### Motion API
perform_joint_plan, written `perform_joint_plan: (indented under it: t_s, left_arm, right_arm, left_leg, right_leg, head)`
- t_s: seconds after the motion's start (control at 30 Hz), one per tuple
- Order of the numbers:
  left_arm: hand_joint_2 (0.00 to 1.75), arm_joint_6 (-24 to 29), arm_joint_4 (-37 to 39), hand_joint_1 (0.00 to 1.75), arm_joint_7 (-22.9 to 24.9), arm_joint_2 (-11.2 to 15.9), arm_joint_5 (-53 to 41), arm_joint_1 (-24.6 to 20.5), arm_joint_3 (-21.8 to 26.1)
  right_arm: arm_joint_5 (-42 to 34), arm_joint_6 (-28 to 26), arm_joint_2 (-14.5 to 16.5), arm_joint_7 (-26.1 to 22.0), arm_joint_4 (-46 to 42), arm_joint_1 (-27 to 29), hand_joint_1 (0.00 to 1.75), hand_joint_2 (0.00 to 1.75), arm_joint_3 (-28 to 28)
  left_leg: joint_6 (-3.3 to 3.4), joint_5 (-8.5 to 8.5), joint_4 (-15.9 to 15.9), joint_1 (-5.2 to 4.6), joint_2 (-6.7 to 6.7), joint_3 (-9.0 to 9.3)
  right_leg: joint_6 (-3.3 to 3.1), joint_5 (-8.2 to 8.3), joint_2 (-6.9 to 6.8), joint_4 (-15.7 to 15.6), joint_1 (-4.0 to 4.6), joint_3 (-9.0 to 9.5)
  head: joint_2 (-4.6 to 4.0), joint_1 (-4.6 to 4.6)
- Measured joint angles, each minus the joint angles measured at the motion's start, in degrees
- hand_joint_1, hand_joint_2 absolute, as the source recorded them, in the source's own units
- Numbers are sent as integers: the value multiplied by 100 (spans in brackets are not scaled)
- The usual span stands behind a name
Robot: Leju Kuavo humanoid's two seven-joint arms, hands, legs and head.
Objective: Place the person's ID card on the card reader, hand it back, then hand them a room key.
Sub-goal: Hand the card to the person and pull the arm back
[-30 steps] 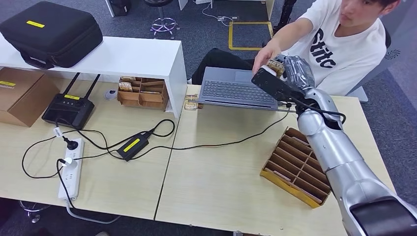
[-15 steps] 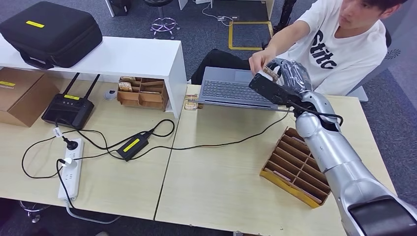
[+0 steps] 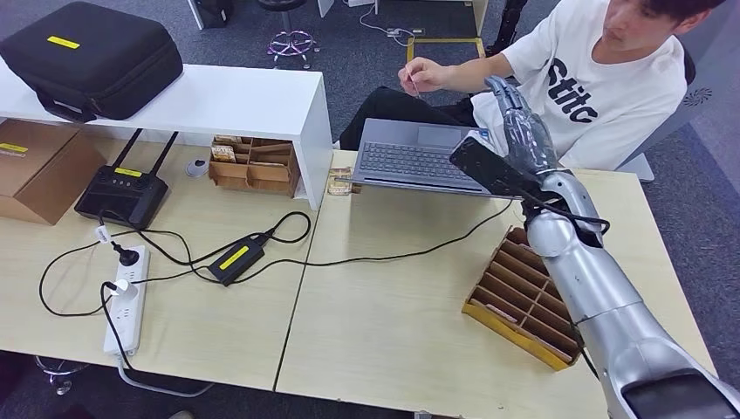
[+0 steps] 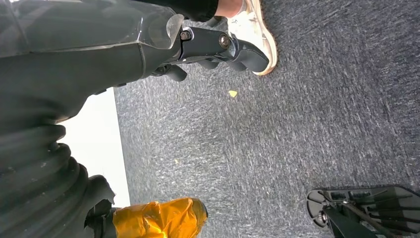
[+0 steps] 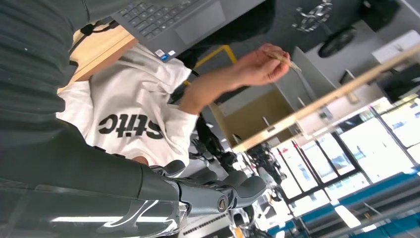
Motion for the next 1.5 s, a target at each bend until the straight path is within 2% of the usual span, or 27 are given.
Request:
perform_joint_plan:
  t_s: [0.17, 0.37, 0.53, 0.7, 0.83, 0.97, 1.5]
  left_arm:
    - [175, 75, 0, 0, -13, -18, 146, 35, 41]
    - [175, 125, 0, 0, -34, -29, 286, 51, 142]
    - [175, 155, 0, 0, -34, -29, 342, 51, 233]
    - [175, 156, 0, 0, -34, -33, 353, 50, 306]
    - [175, 155, 0, 0, -34, -34, 335, 47, 337]
    - [175, 154, 0, 0, -34, -38, 296, 44, 341]
    - [175, 118, 0, 0, -25, -55, 127, 25, 341]
  right_arm:
    - [-308, -209, -478, -186, -1451, 1035, 0, 175, -518]
    - [-511, -156, -1026, -487, -2842, 2466, 0, 175, -1367]
    - [-475, -112, -1269, -631, -3485, 3401, 0, 175, -1919]
    - [-296, 64, -1389, -679, -3775, 4015, 0, 175, -2254]
    - [-75, 203, -1423, -651, -3793, 4200, 0, 175, -2327]
    - [375, 202, -1450, -408, -3667, 4167, 0, 175, -2304]
    - [1338, 213, -1456, 351, -2126, 3224, 0, 175, -1586]
  left_leg:
    - [6, -5, -1, -1, -15, -8]
    - [16, -12, -1, -1, -18, -11]
    - [15, -16, -1, -1, -15, -10]
    - [15, -16, -2, -1, -11, -9]
    - [15, -16, -3, -1, -7, -7]
    - [15, -15, -3, -2, -7, -8]
    - [16, -15, -2, -2, -9, -7]
  right_leg:
    - [6, -5, -14, -9, 0, 3]
    - [12, -8, -20, -18, -1, 9]
    - [15, -10, -18, -18, -1, 9]
    - [16, -11, -15, -17, -1, 9]
    - [16, -11, -11, -16, -1, 9]
    - [16, -10, -11, -16, -1, 12]
    - [16, -10, -13, -14, -1, 12]
  head:
    - [-1, 1]
    - [0, 2]
    - [0, 1]
    - [0, 1]
    - [0, 1]
    - [0, 1]
    - [0, 1]
